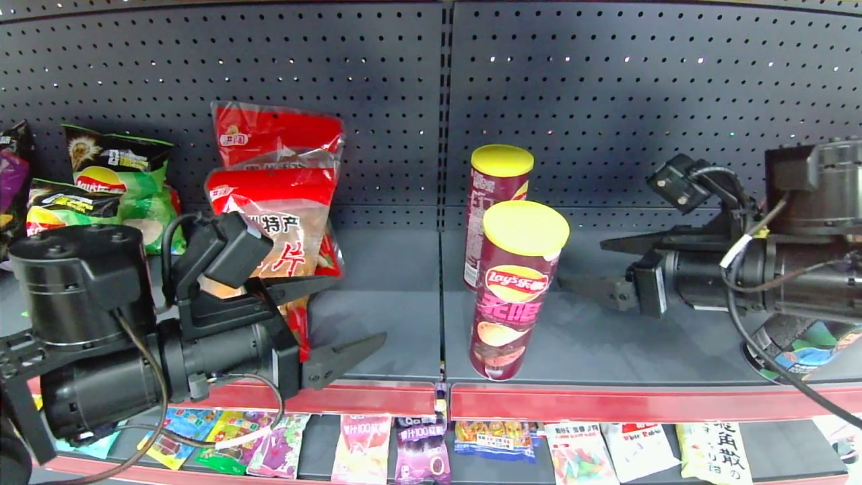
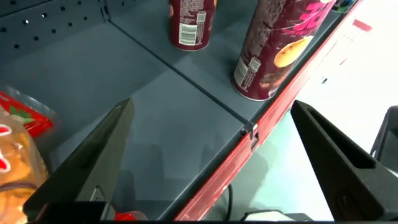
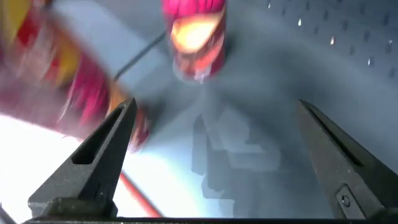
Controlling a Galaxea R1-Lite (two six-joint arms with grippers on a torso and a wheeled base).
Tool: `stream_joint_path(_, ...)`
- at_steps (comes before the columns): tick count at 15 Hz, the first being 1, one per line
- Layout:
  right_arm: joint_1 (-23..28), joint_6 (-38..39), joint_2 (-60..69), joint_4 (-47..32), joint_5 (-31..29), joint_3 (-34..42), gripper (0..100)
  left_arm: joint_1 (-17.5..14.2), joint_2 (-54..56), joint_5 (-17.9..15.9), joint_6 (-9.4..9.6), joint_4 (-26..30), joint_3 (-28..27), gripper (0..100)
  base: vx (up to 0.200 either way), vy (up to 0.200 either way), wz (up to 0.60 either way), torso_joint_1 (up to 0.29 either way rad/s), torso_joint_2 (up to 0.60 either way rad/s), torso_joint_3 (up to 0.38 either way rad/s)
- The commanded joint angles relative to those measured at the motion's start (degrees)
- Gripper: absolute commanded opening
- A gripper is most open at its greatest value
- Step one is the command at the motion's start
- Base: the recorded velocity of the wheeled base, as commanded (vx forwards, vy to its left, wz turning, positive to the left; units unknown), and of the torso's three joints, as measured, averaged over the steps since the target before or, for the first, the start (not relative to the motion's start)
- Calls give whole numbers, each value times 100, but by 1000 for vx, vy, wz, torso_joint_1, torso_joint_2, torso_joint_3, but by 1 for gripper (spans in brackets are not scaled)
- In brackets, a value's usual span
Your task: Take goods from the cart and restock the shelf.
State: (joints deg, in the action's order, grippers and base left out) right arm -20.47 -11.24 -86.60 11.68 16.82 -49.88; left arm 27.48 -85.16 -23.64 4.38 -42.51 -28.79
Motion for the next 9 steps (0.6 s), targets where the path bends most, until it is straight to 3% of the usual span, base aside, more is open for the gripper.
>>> stream_joint_path(1,-54,-10,935,1,-4,840,100,12,-273,-1,37,-3,-65,100,0,0,0,0,0,0)
stream_joint_path(5,-133,-10,2385,-16,49,2097,100,328,-598,-1,46,-3,-91,100,0,0,0,0,0,0)
stream_joint_path(9,-186,25,3404,-43,32,2422,100,592,-1143,131,125,-12,-206,100,0,0,0,0,0,0)
